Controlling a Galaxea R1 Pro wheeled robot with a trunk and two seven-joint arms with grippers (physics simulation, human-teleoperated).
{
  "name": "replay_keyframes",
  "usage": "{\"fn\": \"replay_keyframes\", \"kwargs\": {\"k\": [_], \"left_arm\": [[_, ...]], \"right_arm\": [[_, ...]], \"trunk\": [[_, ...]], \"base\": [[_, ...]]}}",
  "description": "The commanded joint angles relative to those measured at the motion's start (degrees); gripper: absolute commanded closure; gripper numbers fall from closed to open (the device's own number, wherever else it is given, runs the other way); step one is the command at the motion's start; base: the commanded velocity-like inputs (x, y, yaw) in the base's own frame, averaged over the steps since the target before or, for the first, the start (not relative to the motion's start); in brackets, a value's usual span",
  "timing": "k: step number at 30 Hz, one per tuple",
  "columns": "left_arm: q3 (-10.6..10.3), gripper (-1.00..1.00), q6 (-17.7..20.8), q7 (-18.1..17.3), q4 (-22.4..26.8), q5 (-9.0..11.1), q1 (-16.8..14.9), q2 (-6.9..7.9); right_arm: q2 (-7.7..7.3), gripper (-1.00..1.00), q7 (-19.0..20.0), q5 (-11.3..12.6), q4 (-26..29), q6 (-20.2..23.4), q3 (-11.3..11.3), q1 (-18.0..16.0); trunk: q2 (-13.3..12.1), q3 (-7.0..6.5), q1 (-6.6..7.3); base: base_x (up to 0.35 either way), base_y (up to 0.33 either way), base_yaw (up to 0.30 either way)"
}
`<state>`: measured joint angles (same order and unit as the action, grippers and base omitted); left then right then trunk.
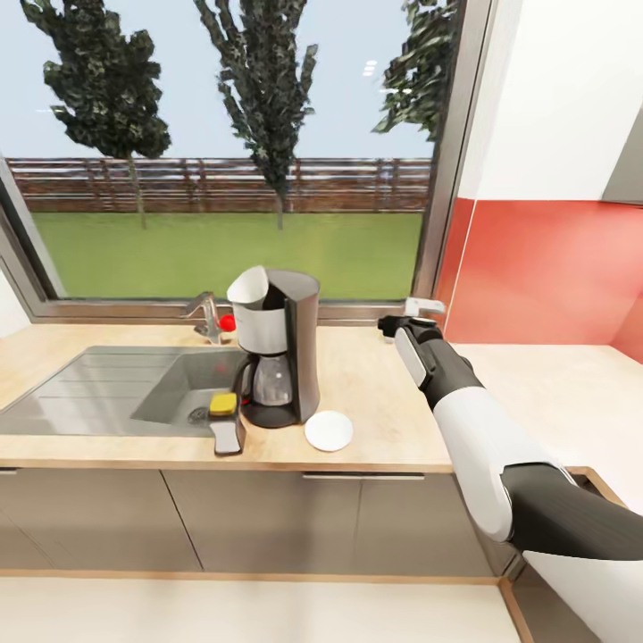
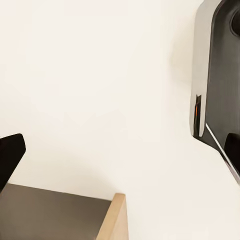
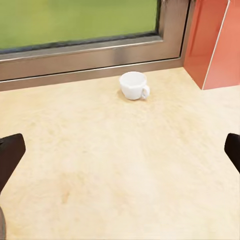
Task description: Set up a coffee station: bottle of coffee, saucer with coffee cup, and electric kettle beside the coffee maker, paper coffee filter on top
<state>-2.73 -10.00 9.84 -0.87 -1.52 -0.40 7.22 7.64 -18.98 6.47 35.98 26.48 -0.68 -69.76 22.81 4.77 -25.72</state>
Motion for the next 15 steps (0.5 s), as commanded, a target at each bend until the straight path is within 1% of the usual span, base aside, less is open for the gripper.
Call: {"fn": "replay_keyframes", "kwargs": {"k": [1,7,15], "left_arm": [[-0.3,-1.00,-0.2,0.3,-0.1,-0.2,0.0,-0.01],[-0.3,-1.00,-0.2,0.3,-0.1,-0.1,0.0,-0.02],[-0.3,-1.00,-0.2,0.3,-0.1,-0.1,0.0,-0.20]], "right_arm": [[-0.03,-1.00,-0.4,0.5,0.1,0.1,-0.1,-0.1],[-0.21,-1.00,-0.4,0.4,-0.3,0.2,-0.1,0.0],[-0.18,-1.00,-0.4,0.4,-0.5,0.2,-0.2,0.0]], "trunk": [[0.1,0.11,-0.07],[0.1,0.11,-0.07],[0.1,0.11,-0.07]], "base": [[0.332,0.000,0.000],[0.334,-0.016,0.000],[0.327,-0.105,0.000]]}}
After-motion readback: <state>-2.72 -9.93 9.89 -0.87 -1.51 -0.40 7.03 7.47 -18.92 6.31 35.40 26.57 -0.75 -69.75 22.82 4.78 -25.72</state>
